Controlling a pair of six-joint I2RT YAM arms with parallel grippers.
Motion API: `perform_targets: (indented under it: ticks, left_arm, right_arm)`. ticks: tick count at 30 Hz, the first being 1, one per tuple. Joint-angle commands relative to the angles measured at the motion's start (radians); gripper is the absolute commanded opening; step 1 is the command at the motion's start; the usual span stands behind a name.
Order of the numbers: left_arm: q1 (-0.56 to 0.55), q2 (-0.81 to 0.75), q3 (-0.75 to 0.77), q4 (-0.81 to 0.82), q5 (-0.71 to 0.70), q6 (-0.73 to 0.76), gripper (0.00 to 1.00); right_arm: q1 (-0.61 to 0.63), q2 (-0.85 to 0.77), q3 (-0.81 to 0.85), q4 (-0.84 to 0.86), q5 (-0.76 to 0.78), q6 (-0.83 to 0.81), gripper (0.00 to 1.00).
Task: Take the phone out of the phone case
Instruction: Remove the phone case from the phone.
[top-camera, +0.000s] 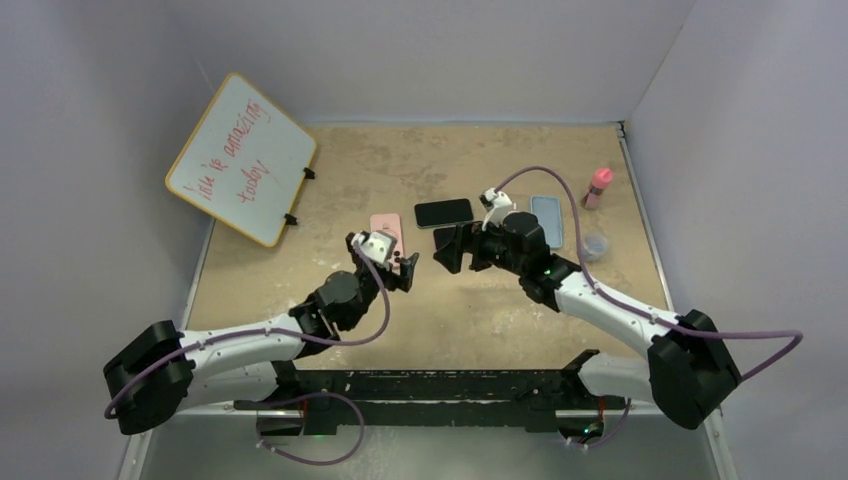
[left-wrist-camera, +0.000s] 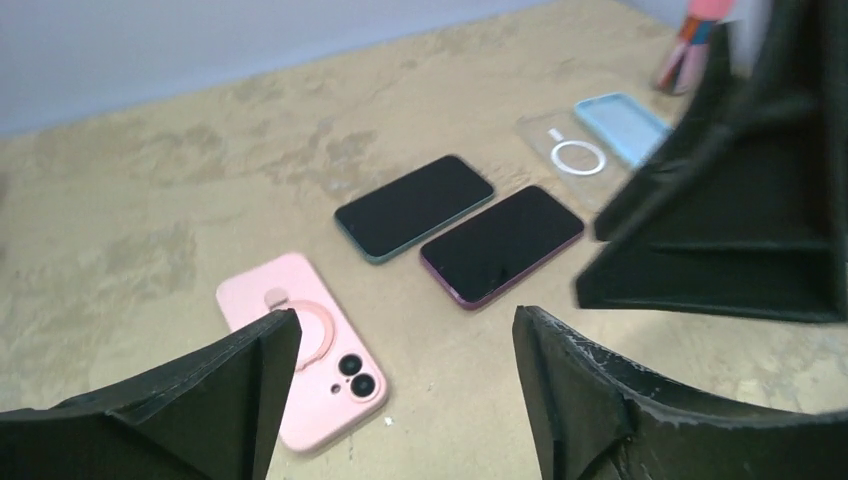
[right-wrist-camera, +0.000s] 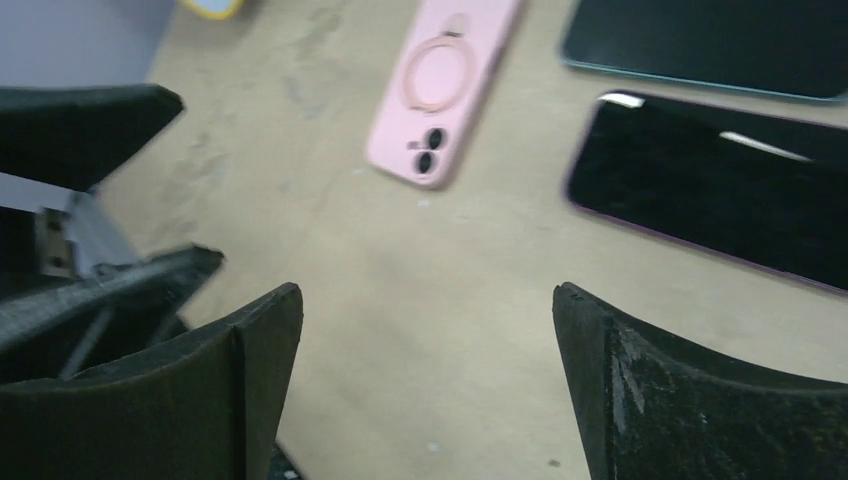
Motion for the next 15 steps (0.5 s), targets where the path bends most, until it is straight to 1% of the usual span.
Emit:
perform_targets:
  ticks: [1,3,4,8,12,15]
  left_arm:
    - [0.096,0.063,0.183,-0.430,-0.034,-0.260,0.83]
    - [0.161,0.124,0.271,-0.575,0.028,-0.346,0.87]
    - [0.185,0.158,0.320,-0.639,0.037,-0.380,0.88]
    - [0.215,0.332,0.520,-0.878,0.038,-0.433,0.94]
    - [0.253,0.508,0.691,-1.047,0.067,-0.478,0.95]
    - [0.305,0.614,0.767,-1.116,0.132,-0.510,0.96]
  right_arm:
    - [-0.017,-0.099,-0.076,0.037,0.221,-0.094,0.99]
    - [-0.017,-0.128,-0.115,0.074,0.304,-0.109,0.99]
    - [-0.019,-0.142,-0.133,0.090,0.338,-0.111,0.99]
    - [-0.019,-0.190,-0.205,0.159,0.441,-0.091,0.99]
    - [-0.020,-0.232,-0.258,0.198,0.512,-0.078,0.99]
    - [-0.021,-0.258,-0.284,0.210,0.536,-0.076,0.99]
